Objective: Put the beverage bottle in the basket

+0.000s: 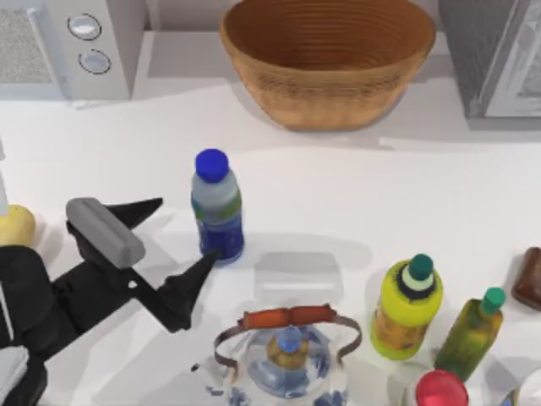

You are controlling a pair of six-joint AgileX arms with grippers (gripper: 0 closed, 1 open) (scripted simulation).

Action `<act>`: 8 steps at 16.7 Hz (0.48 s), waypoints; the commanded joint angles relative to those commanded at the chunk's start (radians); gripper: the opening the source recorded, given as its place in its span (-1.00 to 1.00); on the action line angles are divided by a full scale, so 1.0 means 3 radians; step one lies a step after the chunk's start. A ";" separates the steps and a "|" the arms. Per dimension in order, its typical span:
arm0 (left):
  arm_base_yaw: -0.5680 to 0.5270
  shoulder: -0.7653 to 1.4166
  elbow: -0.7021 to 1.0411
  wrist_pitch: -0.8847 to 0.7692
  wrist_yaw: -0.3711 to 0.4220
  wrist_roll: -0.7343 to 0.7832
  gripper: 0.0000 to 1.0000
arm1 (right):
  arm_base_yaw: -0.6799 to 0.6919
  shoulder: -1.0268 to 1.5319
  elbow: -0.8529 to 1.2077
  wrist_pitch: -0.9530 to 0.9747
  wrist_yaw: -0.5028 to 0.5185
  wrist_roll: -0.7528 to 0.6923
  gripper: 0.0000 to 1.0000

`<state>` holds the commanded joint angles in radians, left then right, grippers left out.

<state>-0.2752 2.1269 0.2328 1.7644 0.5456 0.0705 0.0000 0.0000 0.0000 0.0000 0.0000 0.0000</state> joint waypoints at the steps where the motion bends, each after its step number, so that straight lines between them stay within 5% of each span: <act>1: -0.0006 0.0042 0.0005 0.0033 0.0011 0.0001 1.00 | 0.0000 0.0000 0.0000 0.0000 0.0000 0.0000 1.00; 8: 0.0003 0.0141 0.0038 0.0001 0.0001 0.0006 1.00 | 0.0000 0.0000 0.0000 0.0000 0.0000 0.0000 1.00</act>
<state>-0.2743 2.1692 0.2441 1.7648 0.5459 0.0722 0.0000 0.0000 0.0000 0.0000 0.0000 0.0000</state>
